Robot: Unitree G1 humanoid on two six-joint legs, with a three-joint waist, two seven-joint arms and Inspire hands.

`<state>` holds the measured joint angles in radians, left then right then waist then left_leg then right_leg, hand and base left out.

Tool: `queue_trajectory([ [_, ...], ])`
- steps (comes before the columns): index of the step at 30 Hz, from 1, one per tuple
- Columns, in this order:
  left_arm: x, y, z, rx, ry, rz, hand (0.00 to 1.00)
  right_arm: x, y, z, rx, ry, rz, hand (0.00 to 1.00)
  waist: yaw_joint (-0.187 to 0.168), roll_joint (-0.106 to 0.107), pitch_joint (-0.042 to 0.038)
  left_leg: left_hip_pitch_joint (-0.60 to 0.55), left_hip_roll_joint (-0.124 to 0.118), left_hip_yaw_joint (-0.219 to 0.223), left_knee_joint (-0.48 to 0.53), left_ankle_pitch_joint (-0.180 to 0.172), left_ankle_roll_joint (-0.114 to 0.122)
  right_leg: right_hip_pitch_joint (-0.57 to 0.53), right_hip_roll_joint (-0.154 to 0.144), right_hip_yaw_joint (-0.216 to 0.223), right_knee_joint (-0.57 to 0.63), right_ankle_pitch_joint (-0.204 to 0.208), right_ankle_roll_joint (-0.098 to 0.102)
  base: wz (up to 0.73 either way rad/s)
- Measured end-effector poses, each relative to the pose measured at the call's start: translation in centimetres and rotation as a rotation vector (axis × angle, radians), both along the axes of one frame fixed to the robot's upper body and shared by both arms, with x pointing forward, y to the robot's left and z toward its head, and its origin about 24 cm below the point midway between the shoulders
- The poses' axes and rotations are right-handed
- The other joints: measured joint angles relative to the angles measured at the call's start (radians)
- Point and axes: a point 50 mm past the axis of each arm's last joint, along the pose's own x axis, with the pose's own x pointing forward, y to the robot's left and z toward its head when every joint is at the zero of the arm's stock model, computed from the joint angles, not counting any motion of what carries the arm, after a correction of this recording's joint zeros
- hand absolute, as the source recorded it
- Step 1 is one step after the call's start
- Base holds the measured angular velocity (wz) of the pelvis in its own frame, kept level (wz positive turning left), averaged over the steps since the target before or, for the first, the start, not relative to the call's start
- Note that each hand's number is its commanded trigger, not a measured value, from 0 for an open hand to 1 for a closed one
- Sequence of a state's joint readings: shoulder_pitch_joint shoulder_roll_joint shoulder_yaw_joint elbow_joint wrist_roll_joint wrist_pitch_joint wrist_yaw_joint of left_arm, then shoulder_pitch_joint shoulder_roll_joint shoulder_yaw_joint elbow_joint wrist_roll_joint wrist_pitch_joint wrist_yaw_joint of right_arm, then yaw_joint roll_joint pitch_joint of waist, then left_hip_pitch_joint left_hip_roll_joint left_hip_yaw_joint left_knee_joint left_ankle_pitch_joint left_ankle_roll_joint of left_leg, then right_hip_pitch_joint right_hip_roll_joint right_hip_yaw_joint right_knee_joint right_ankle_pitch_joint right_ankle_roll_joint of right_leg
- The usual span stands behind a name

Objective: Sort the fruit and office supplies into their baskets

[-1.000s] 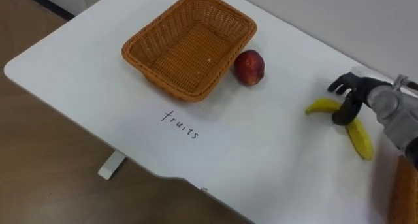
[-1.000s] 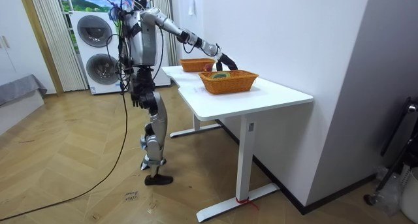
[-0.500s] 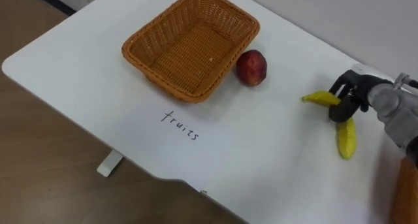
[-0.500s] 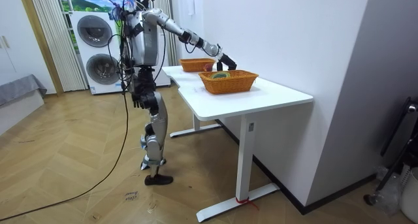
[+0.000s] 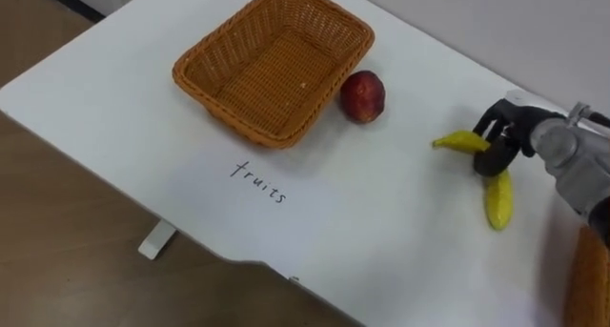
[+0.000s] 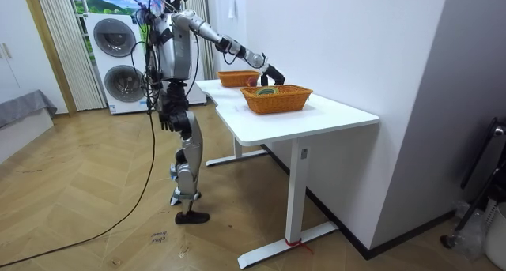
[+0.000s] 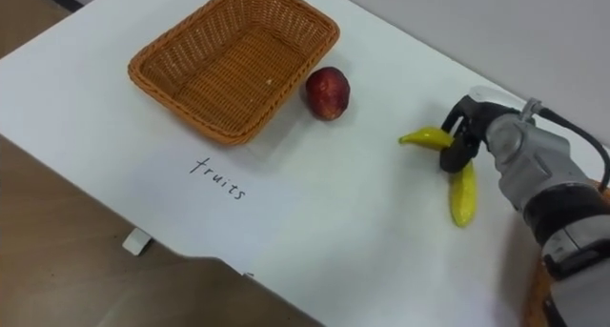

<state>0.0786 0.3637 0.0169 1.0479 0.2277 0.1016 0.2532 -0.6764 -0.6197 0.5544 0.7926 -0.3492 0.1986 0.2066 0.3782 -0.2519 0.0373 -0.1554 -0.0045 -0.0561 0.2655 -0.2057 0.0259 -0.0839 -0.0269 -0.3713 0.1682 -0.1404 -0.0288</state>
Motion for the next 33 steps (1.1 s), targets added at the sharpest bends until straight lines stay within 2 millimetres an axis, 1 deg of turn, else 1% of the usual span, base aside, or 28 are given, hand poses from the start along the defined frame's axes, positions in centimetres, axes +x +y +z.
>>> queue_trajectory([
  [2,-0.3,0.0,0.0,0.010,-0.001,0.003,0.00,-0.3,0.6,-0.1,0.043,-0.005,0.024,1.00,-0.016,0.005,-0.0015,0.013,-0.001,0.000,-0.007,0.000,0.000,0.012,0.000,0.002,-0.001,0.000,0.000,-0.03],
  [3,-0.6,0.1,0.0,0.014,0.004,0.006,0.00,-0.5,1.0,-0.3,0.071,0.008,0.042,1.00,-0.016,0.009,-0.0036,0.031,0.000,0.005,-0.017,0.000,0.001,0.022,0.000,0.012,-0.001,0.000,0.000,-0.09],
  [4,-0.7,0.1,-0.1,0.016,0.006,0.007,0.00,-0.6,1.2,-0.5,0.080,0.016,0.054,1.00,-0.016,0.013,-0.0034,0.040,0.000,0.009,-0.021,0.000,0.001,0.028,0.000,0.013,-0.002,0.000,0.001,-0.16],
  [5,-1.0,0.1,-0.1,0.016,0.010,0.014,0.00,-0.7,1.6,-0.5,0.090,0.020,0.074,1.00,-0.018,0.018,-0.0066,0.056,0.001,0.015,-0.030,0.000,0.001,0.037,0.000,0.016,-0.002,0.000,0.001,-0.13],
  [7,-1.3,0.3,0.0,0.019,0.009,0.034,0.00,-0.7,2.3,-0.1,0.111,0.021,0.109,1.00,-0.028,0.024,-0.0105,0.065,0.003,0.017,-0.034,0.000,0.001,0.043,0.000,0.018,-0.002,0.000,0.001,-0.07],
  [9,-1.9,0.5,0.0,0.023,0.010,0.048,0.00,-0.3,3.7,1.2,0.131,-0.028,0.173,1.00,-0.047,0.028,-0.0174,0.071,0.004,0.018,-0.037,0.001,0.000,0.046,-0.004,0.018,-0.001,0.000,0.001,0.00],
  [10,-2.1,0.5,0.0,0.024,0.011,0.051,0.00,-0.3,4.1,1.6,0.135,-0.043,0.192,1.00,-0.049,0.028,-0.0200,0.073,0.005,0.020,-0.038,0.002,-0.001,0.047,-0.003,0.021,-0.001,0.000,0.001,-0.07],
  [11,-2.6,0.4,-0.1,0.025,0.014,0.062,0.00,-0.2,4.8,2.3,0.143,-0.070,0.227,1.00,-0.050,0.030,-0.0252,0.082,0.006,0.025,-0.043,0.002,-0.002,0.052,-0.002,0.024,-0.001,0.000,0.001,-0.06],
  [12,-3.1,0.3,-0.2,0.022,0.015,0.078,0.00,-0.2,5.4,3.2,0.152,-0.101,0.261,1.00,-0.060,0.032,-0.0283,0.092,0.007,0.024,-0.044,0.002,-0.002,0.062,-0.002,0.024,-0.002,0.000,0.001,0.00],
  [13,-3.4,0.2,-0.2,0.023,0.016,0.085,0.00,-0.2,5.8,3.7,0.153,-0.119,0.282,1.00,-0.069,0.034,-0.0289,0.098,0.007,0.022,-0.044,0.002,-0.002,0.070,-0.002,0.023,-0.004,0.000,0.001,0.12],
  [14,-4.0,0.1,-0.3,0.022,0.016,0.108,0.00,-0.2,6.4,4.7,0.173,-0.152,0.310,1.00,-0.080,0.038,-0.0311,0.109,0.005,0.014,-0.044,0.002,-0.002,0.086,-0.002,0.020,-0.010,0.000,0.001,0.16],
  [15,-4.4,0.0,-0.4,0.017,0.019,0.119,0.00,-0.2,6.7,5.7,0.200,-0.187,0.327,1.00,-0.089,0.041,-0.0301,0.121,0.003,0.011,-0.046,0.002,-0.002,0.104,-0.002,0.020,-0.020,0.000,0.001,0.14],
  [16,-4.6,-0.1,-0.4,0.016,0.023,0.120,0.00,-0.2,6.8,6.2,0.217,-0.201,0.333,1.00,-0.090,0.045,-0.0283,0.126,0.003,0.010,-0.048,0.002,-0.002,0.108,-0.002,0.020,-0.020,0.000,0.001,0.09],
  [17,-4.9,-0.1,-0.4,0.016,0.027,0.121,0.00,-0.2,6.9,6.9,0.247,-0.224,0.342,1.00,-0.095,0.045,-0.0290,0.132,0.003,0.007,-0.053,0.002,-0.002,0.117,-0.002,0.017,-0.019,0.000,0.001,0.08],
  [18,-5.0,-0.1,-0.4,0.017,0.028,0.124,0.00,-0.3,7.2,7.5,0.257,-0.240,0.358,1.00,-0.102,0.043,-0.0328,0.134,0.003,0.004,-0.056,0.002,-0.002,0.119,-0.002,0.013,-0.018,0.000,0.001,0.07],
  [20,-5.3,-0.2,-0.5,0.016,0.042,0.131,0.00,-0.4,7.6,8.6,0.269,-0.270,0.380,1.00,-0.102,0.040,-0.0354,0.136,0.002,0.004,-0.060,0.005,-0.003,0.120,-0.003,0.014,-0.018,0.000,0.001,-0.02],
  [21,-5.4,-0.3,-0.6,0.011,0.043,0.148,0.00,-0.5,7.8,9.2,0.275,-0.288,0.392,1.00,-0.101,0.041,-0.0355,0.139,0.000,0.004,-0.060,0.006,-0.003,0.124,-0.004,0.014,-0.018,0.000,0.001,0.00],
  [22,-5.5,-0.4,-0.6,0.009,0.043,0.154,0.00,-0.5,7.8,9.3,0.276,-0.294,0.395,1.00,-0.101,0.043,-0.0348,0.142,-0.001,0.003,-0.061,0.007,-0.002,0.128,-0.005,0.013,-0.017,0.000,0.001,0.04],
  [23,-5.8,-0.5,-0.8,0.005,0.053,0.159,0.00,-0.5,7.8,9.4,0.276,-0.297,0.396,1.00,-0.100,0.046,-0.0357,0.151,-0.003,-0.002,-0.062,0.007,-0.002,0.138,-0.006,0.011,-0.017,-0.001,0.002,0.08],
  [24,-6.1,-0.6,-0.9,0.003,0.065,0.165,0.00,-0.5,7.7,9.5,0.277,-0.298,0.390,1.00,-0.102,0.047,-0.0391,0.153,-0.005,-0.004,-0.063,0.008,-0.001,0.141,-0.007,0.011,-0.017,-0.001,0.003,0.07],
  [27,-6.5,-0.9,-1.1,-0.004,0.086,0.177,0.00,-0.4,7.7,9.9,0.270,-0.310,0.384,1.00,-0.101,0.046,-0.0404,0.153,-0.008,-0.008,-0.063,0.013,0.001,0.142,-0.012,0.007,-0.015,-0.002,0.003,0.04],
  [30,-7.0,-1.1,-1.2,-0.013,0.094,0.206,0.00,-0.5,8.3,10.7,0.275,-0.332,0.405,1.00,-0.097,0.045,-0.0410,0.154,-0.009,-0.009,-0.063,0.015,0.002,0.144,-0.013,0.002,-0.013,-0.002,0.003,0.03],
  [32,-7.3,-1.2,-1.3,-0.018,0.095,0.231,0.00,-0.5,8.8,11.0,0.281,-0.345,0.422,1.00,-0.097,0.046,-0.0398,0.162,-0.009,-0.011,-0.066,0.017,0.003,0.153,-0.015,-0.010,-0.014,-0.002,0.004,0.10],
  [33,-7.4,-1.2,-1.3,-0.018,0.100,0.244,0.00,-0.5,9.0,11.4,0.286,-0.355,0.431,1.00,-0.094,0.047,-0.0398,0.166,-0.010,-0.015,-0.069,0.017,0.003,0.159,-0.015,-0.012,-0.014,-0.003,0.007,0.11],
])
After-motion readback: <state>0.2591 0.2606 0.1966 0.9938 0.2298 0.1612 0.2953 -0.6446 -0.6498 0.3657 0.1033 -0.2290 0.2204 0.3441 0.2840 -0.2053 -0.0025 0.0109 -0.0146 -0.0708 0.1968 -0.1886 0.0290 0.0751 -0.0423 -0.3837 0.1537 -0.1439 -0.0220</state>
